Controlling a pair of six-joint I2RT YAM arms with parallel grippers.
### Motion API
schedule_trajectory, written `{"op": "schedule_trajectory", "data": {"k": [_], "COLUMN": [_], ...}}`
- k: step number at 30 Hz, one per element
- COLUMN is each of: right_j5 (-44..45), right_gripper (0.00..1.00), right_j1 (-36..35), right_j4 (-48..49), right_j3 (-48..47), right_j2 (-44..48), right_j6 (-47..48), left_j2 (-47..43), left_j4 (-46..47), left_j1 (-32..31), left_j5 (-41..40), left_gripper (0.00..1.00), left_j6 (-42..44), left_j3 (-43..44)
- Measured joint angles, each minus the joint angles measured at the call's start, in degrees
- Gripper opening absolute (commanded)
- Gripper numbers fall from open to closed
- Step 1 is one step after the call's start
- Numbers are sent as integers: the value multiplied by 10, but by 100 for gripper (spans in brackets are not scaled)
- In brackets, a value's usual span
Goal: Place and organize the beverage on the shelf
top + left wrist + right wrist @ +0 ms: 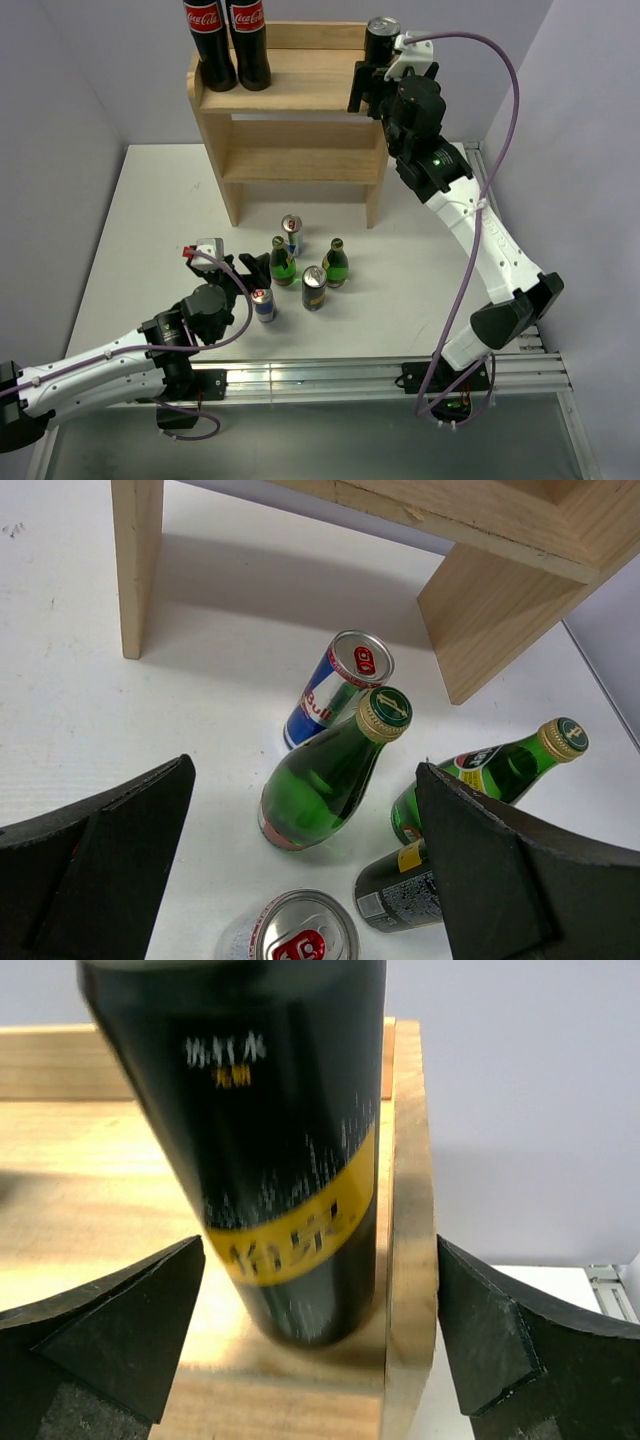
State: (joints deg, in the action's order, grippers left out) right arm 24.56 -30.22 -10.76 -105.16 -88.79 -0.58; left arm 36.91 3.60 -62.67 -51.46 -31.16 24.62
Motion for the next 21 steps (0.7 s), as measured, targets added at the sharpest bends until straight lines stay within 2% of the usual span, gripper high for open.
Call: {"op": "schedule_trajectory", "data": {"k": [12,17,21], "right_j5": [-3,-12,9], "right_gripper": [99,99,99], "right_j1": [-23,-46,-110], "right_j4": [4,4,-4], "right_j3": [112,221,324], "right_j2": [92,158,229], "right_j6": [-13,-42,-64], "left_j2": [16,21,27], "left_j4": [0,0,1], "left_j1": [0,0,0], "left_j5": [-1,-1,-1], "left_gripper": [99,99,99], "left_j6": [0,0,0], "left_j3": [0,0,0]}}
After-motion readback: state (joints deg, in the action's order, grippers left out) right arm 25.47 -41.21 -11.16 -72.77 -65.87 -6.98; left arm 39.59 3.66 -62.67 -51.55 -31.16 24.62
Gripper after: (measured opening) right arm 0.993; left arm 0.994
